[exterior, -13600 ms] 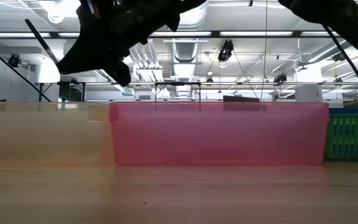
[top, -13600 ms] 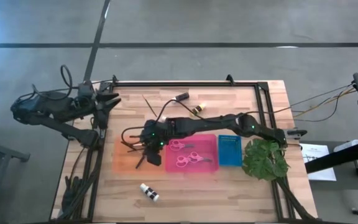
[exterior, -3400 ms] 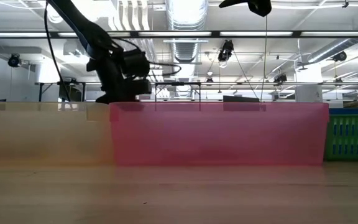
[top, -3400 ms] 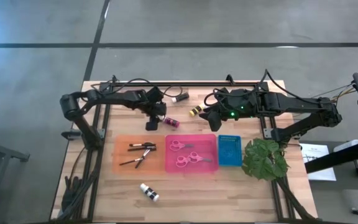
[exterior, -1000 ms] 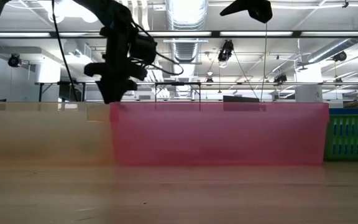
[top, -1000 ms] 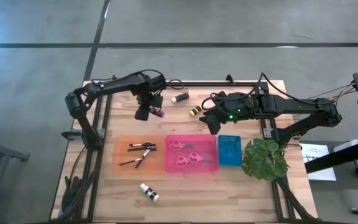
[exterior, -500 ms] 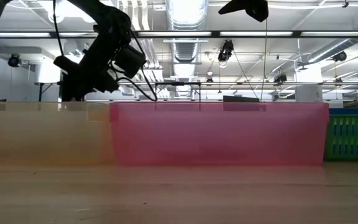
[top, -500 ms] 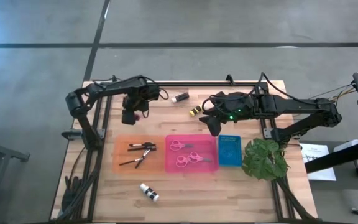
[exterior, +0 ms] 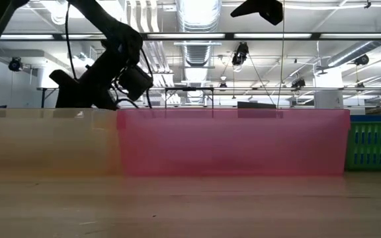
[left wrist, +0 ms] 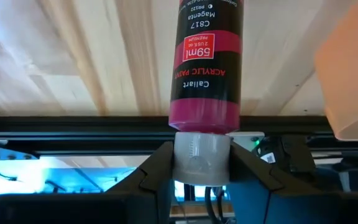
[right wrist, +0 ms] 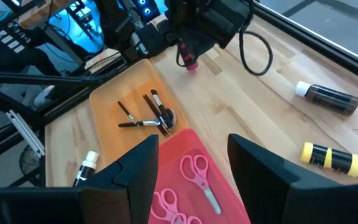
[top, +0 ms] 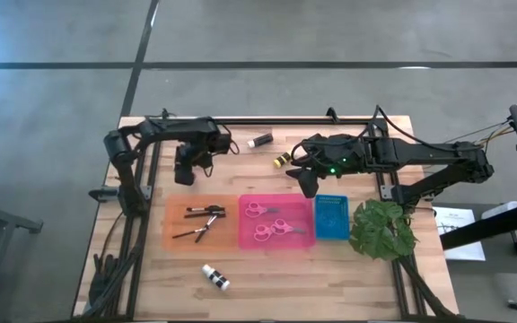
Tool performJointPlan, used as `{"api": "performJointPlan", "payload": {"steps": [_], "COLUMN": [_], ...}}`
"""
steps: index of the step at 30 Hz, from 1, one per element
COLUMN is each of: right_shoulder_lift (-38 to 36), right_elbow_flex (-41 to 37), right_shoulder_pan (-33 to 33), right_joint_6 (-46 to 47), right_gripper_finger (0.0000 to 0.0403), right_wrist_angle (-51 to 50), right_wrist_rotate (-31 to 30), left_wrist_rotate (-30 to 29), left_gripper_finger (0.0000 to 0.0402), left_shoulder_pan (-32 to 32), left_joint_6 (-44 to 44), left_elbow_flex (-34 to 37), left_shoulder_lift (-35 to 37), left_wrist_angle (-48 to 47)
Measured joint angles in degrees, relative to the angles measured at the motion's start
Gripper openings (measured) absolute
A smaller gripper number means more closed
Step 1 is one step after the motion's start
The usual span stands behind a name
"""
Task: Pick & Place Paint Supplies
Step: Put the pink paint bottle into the blue bin
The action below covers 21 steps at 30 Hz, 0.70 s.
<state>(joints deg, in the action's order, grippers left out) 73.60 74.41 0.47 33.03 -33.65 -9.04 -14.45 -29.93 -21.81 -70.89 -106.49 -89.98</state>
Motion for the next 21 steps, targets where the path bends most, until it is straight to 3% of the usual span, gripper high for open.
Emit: {"api": "performJointPlan", "payload": {"steps": [13, 21], "right_shoulder_lift": [0.0, 0.0], "right_elbow_flex": [-0.1, -0.1], "right_shoulder_pan": [0.0, 0.0], "right_joint_6": [-0.4, -0.7], "right_gripper_finger": [0.0187, 0.0187], "right_wrist_angle": [0.1, 0.1], "right_wrist_rotate": [0.0, 0.0], "left_wrist_rotate": [-0.2, -1.3], "left_gripper_finger": [0.0121, 0.0218], "left_shoulder_pan": [1.9, 1.9], "left_joint_6": [0.7, 2.2], "left_elbow_flex": [0.0, -0.7], "left_shoulder_lift": [-2.1, -1.9], "left_wrist_angle": [-0.2, 0.0]}}
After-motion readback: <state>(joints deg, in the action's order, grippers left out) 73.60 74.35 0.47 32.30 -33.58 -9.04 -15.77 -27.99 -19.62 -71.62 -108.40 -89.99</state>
